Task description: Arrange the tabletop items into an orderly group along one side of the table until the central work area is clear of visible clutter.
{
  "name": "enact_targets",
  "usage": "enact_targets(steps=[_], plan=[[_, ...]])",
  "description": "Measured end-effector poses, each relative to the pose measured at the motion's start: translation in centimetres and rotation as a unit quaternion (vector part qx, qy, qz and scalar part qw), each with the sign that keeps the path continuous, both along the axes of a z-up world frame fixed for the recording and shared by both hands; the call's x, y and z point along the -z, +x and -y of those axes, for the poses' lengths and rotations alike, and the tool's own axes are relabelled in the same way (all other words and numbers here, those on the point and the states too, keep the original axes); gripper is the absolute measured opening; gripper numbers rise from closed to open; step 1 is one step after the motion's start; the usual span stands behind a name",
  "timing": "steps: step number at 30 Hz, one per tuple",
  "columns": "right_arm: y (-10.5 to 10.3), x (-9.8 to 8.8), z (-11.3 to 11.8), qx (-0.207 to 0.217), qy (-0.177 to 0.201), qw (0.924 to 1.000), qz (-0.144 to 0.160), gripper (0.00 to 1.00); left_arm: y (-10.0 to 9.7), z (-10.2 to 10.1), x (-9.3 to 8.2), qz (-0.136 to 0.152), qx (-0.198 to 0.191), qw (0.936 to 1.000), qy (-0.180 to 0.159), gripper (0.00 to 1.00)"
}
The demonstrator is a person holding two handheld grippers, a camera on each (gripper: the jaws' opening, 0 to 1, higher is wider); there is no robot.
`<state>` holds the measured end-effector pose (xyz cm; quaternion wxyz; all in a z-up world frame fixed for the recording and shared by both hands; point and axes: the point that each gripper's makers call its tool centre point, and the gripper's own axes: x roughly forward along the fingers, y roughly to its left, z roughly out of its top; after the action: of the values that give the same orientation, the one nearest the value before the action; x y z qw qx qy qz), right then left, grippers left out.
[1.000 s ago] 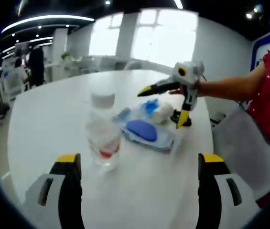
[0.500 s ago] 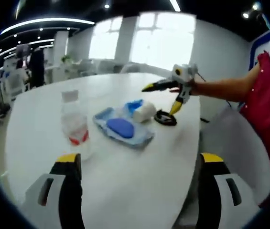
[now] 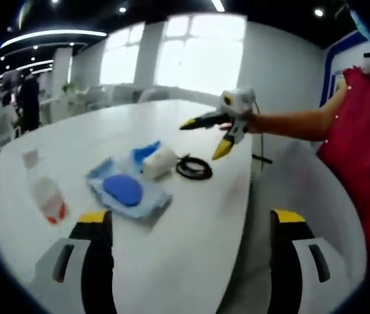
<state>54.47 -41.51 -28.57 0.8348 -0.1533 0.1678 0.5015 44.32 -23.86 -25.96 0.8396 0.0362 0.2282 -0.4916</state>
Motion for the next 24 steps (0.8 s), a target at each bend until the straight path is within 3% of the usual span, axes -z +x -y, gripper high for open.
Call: enact_targets(steps=[9, 18, 24], plan=[[0.3, 0.8, 2.6, 0.027, 0.017, 0.9994, -0.012, 0.88, 1.7, 6.2, -0.8, 0.008, 0.064, 0.9979, 0.009, 0.95], [1.3, 1.3, 3.0, 0.040, 0.038, 0.9981, -0.027, 0.85, 4.3, 11.3, 0.6, 0.007, 0.118, 0.9917, 0.050, 0.93], [2.1, 2.1, 2.4, 0.040, 0.048, 0.9972, -0.040, 0.80, 5.8, 13.2, 2.1, 0.005, 0.143, 0.9858, 0.087, 0.91]])
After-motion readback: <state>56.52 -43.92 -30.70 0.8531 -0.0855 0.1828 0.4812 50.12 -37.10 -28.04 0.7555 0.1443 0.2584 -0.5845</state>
